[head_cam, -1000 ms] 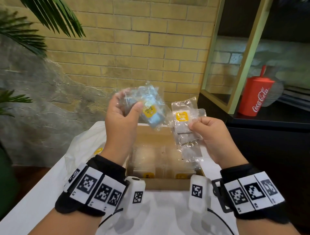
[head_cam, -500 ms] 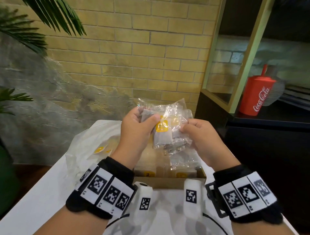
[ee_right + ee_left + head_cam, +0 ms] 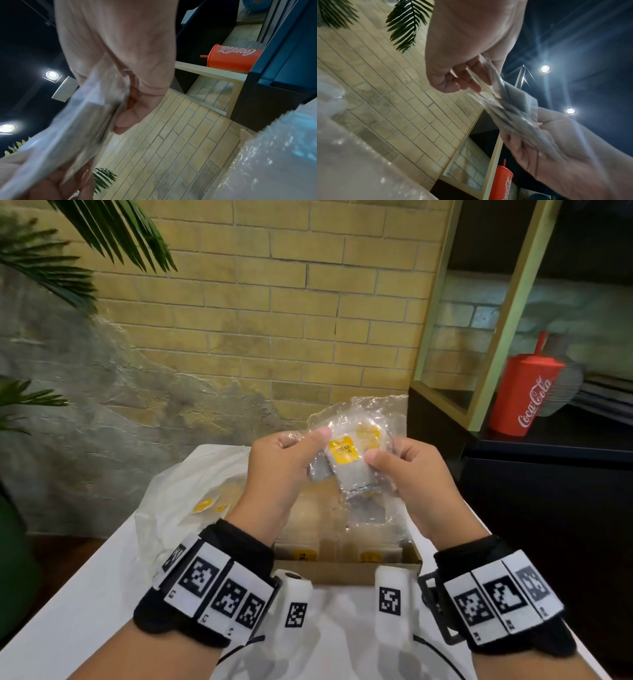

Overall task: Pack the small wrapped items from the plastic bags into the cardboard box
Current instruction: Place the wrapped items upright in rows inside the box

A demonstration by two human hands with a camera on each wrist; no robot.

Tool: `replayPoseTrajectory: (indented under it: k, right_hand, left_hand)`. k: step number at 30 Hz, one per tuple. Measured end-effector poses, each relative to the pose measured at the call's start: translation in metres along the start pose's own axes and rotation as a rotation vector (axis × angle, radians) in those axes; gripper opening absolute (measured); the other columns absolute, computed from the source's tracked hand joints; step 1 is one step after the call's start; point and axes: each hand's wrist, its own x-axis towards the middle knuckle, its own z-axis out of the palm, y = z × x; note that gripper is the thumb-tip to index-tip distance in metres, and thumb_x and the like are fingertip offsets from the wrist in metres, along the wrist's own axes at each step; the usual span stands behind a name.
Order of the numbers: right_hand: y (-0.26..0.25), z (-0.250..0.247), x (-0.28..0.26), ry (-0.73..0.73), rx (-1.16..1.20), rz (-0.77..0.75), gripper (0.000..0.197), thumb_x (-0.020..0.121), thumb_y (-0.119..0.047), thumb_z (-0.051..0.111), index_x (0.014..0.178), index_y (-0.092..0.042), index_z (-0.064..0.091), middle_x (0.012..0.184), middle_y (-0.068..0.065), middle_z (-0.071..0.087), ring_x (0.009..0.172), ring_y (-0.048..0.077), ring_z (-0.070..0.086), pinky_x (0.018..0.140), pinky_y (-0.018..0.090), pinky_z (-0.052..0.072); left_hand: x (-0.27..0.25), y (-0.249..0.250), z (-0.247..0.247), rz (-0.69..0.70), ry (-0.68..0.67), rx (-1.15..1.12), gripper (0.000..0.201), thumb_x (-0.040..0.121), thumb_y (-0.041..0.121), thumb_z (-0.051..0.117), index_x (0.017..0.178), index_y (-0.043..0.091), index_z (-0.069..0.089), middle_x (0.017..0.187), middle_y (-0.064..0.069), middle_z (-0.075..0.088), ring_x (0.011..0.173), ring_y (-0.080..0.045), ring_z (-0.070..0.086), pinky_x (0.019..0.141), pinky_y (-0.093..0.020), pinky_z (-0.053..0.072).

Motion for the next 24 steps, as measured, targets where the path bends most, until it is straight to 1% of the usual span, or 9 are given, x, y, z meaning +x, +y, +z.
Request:
replayPoseTrajectory:
  k: [2,3,5,7,11,15,18,21,24]
  right_hand:
    - [-0.001,0.000,0.002,0.073,0.035,-0.004,0.033,0.075,-0.027,0.064,0.065,0.002,0.052,0.070,0.020,0.053,0.066,0.023,0.050,0.064,0.048,0.049]
    - [-0.001,-0.001,0.002,0.106,0.050,-0.008,0.038,0.071,-0.030,0.062,0.069,0.007,0.052,0.075,0.026,0.056,0.069,0.025,0.051,0.069,0.055,0.050]
    - [-0.002,-0.002,0.003,0.160,0.055,-0.024,0.045,0.071,-0.031,0.059,0.077,0.013,0.053,0.081,0.034,0.056,0.072,0.027,0.052,0.075,0.059,0.049]
    - [-0.002,-0.005,0.004,0.206,0.065,-0.038,0.036,0.080,-0.025,0.059,0.078,0.010,0.057,0.084,0.034,0.059,0.073,0.029,0.055,0.079,0.059,0.049]
    - [0.004,-0.015,0.009,0.284,0.061,-0.035,0.020,0.090,-0.011,0.054,0.080,0.004,0.063,0.078,0.020,0.060,0.075,0.026,0.055,0.081,0.051,0.052]
    - [0.006,-0.026,0.012,0.370,0.082,-0.045,0.023,0.090,-0.009,0.053,0.070,-0.012,0.063,0.071,0.003,0.060,0.069,0.014,0.055,0.068,0.033,0.052]
    - [0.006,-0.033,0.013,0.404,0.151,-0.043,0.021,0.091,-0.007,0.052,0.074,-0.015,0.063,0.077,0.003,0.061,0.072,0.013,0.057,0.068,0.027,0.051]
    - [0.005,-0.035,0.014,0.407,0.173,-0.044,0.021,0.091,-0.007,0.052,0.076,-0.015,0.064,0.080,0.003,0.063,0.073,0.014,0.058,0.068,0.027,0.052]
    - [0.006,-0.035,0.014,0.381,0.174,-0.058,0.020,0.092,-0.007,0.052,0.078,-0.014,0.064,0.078,0.002,0.063,0.069,0.011,0.059,0.061,0.021,0.051]
  left_hand:
    - [0.000,-0.001,0.001,-0.054,-0.080,0.045,0.045,0.077,0.032,0.072,0.057,-0.004,0.053,0.049,-0.004,0.052,0.045,-0.013,0.044,0.059,-0.019,0.038]
    - [-0.001,0.001,0.001,-0.078,-0.127,0.065,0.033,0.082,0.026,0.068,0.058,0.005,0.059,0.046,0.006,0.053,0.042,-0.006,0.043,0.055,-0.018,0.037]
    - [-0.002,0.002,0.001,-0.103,-0.214,0.069,0.022,0.085,0.018,0.064,0.064,0.014,0.064,0.045,0.011,0.048,0.044,-0.005,0.037,0.052,-0.018,0.033]
    - [0.001,0.002,-0.004,-0.089,-0.268,0.083,0.018,0.085,0.009,0.064,0.069,0.016,0.066,0.047,0.011,0.051,0.045,-0.005,0.037,0.049,-0.017,0.032]
    - [0.006,0.009,-0.020,-0.019,-0.361,0.267,0.015,0.081,-0.001,0.065,0.075,0.012,0.068,0.063,0.001,0.064,0.056,-0.005,0.053,0.053,-0.011,0.044]
    - [0.012,0.016,-0.039,-0.073,-0.514,0.562,0.016,0.076,-0.002,0.070,0.068,0.012,0.069,0.063,0.002,0.066,0.058,-0.005,0.055,0.060,-0.013,0.044]
    - [0.010,0.012,-0.043,-0.125,-0.640,0.929,0.009,0.070,0.008,0.076,0.065,0.015,0.072,0.064,0.004,0.069,0.066,-0.009,0.057,0.071,-0.027,0.048]
    - [0.008,0.002,-0.037,-0.127,-0.623,1.188,0.016,0.068,0.012,0.076,0.058,0.023,0.069,0.058,0.012,0.063,0.068,-0.009,0.059,0.066,-0.024,0.047]
    - [0.010,-0.005,-0.037,-0.166,-0.633,1.282,0.020,0.066,0.011,0.075,0.055,0.025,0.067,0.066,0.007,0.068,0.079,-0.015,0.065,0.075,-0.030,0.052]
